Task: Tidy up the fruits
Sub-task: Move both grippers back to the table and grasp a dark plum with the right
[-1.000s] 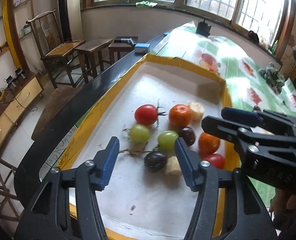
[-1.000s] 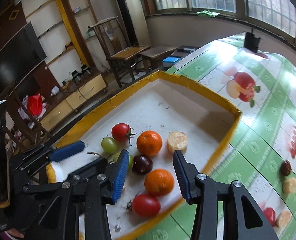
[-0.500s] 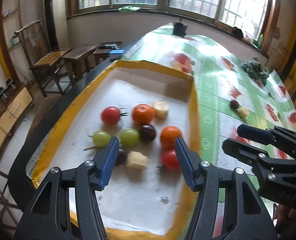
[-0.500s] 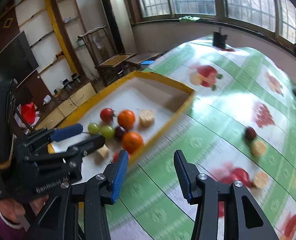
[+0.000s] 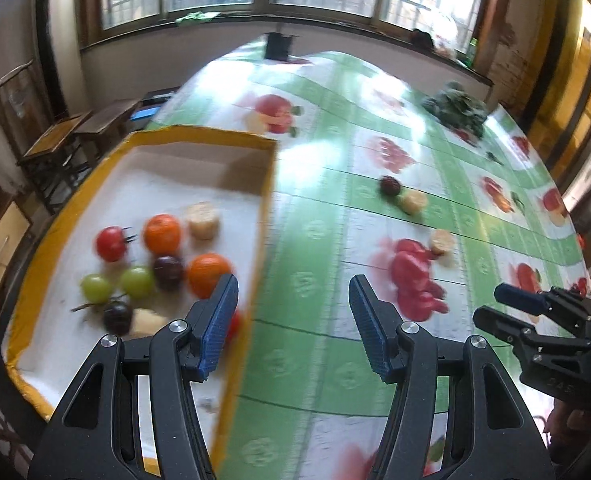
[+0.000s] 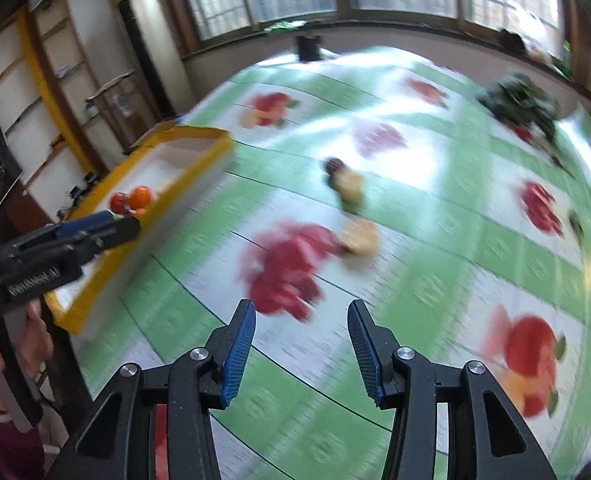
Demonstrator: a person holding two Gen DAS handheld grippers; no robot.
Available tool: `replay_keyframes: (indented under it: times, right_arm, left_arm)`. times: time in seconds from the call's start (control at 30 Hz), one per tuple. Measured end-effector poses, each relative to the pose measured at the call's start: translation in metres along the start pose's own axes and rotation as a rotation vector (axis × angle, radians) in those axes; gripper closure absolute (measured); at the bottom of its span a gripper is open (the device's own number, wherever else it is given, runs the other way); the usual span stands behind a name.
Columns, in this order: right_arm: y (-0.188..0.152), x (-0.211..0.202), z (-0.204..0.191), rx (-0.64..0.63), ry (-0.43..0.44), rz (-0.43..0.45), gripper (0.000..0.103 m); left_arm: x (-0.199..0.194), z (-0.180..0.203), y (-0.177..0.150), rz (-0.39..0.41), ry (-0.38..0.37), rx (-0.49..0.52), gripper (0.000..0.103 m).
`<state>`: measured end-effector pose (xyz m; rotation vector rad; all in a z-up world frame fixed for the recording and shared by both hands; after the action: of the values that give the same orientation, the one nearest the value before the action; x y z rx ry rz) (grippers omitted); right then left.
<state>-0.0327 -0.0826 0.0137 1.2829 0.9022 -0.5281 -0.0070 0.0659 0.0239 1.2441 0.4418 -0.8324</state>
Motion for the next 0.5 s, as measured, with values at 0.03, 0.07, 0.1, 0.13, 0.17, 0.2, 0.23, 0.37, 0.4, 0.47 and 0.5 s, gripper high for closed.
replay_keyframes:
  times: [0.03,0.07,0.1,0.13,0.17,0.2,0.23,0.37,0.4,0.47,0.5]
  right_arm:
    - [-0.004,0.001,0.006,0.011,-0.005,-0.009,0.056]
    - [-0.008,0.002,0.013,0.021,-0.011,-0.018,0.056]
    - [-0.013,0.004,0.022,0.036,-0.024,-0.028,0.056]
    - [-0.015,0.004,0.027,0.044,-0.030,-0.031,0.056]
    - [-0.017,0.004,0.032,0.051,-0.033,-0.033,0.056]
    - [-0.018,0.004,0.036,0.059,-0.035,-0.034,0.056]
    - [-0.019,0.003,0.040,0.063,-0.035,-0.032,0.056]
    - [-0.019,0.003,0.046,0.064,-0.030,-0.035,0.056]
    - [-0.020,0.004,0.047,0.068,-0.027,-0.035,0.056]
    - [-0.020,0.006,0.046,0.075,-0.022,-0.041,0.056]
    - [-0.020,0.008,0.046,0.078,-0.022,-0.045,0.056]
  left_arm:
    - [0.003,0.004,0.001,-0.004,-0.006,0.008,0.045]
    - [0.005,0.008,0.002,-0.009,-0.013,0.013,0.045]
    - [0.009,0.013,0.003,-0.016,-0.024,0.017,0.045]
    - [0.014,0.018,0.005,-0.026,-0.038,0.023,0.045]
    - [0.019,0.023,0.006,-0.036,-0.052,0.028,0.045]
    - [0.022,0.027,0.007,-0.045,-0.062,0.035,0.045]
    - [0.027,0.031,0.008,-0.054,-0.070,0.045,0.045]
    - [0.044,0.051,0.008,-0.101,-0.123,0.087,0.045]
    - [0.050,0.056,0.008,-0.114,-0.139,0.097,0.045]
    - [0.059,0.064,0.009,-0.127,-0.150,0.112,0.045]
    - [0.064,0.067,0.010,-0.136,-0.152,0.119,0.045]
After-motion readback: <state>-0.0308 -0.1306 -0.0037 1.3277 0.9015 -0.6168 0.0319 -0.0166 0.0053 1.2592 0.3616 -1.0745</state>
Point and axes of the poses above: each gripper's, at about its wrist camera, not at the fingertips, and x roughly the way its jaws point, z to its right, y to its top, the point moved 4 cm from there along x, roughly the way its jaws point, and after that the axes turned 15 degrees about -y, right-handed, at the moved point
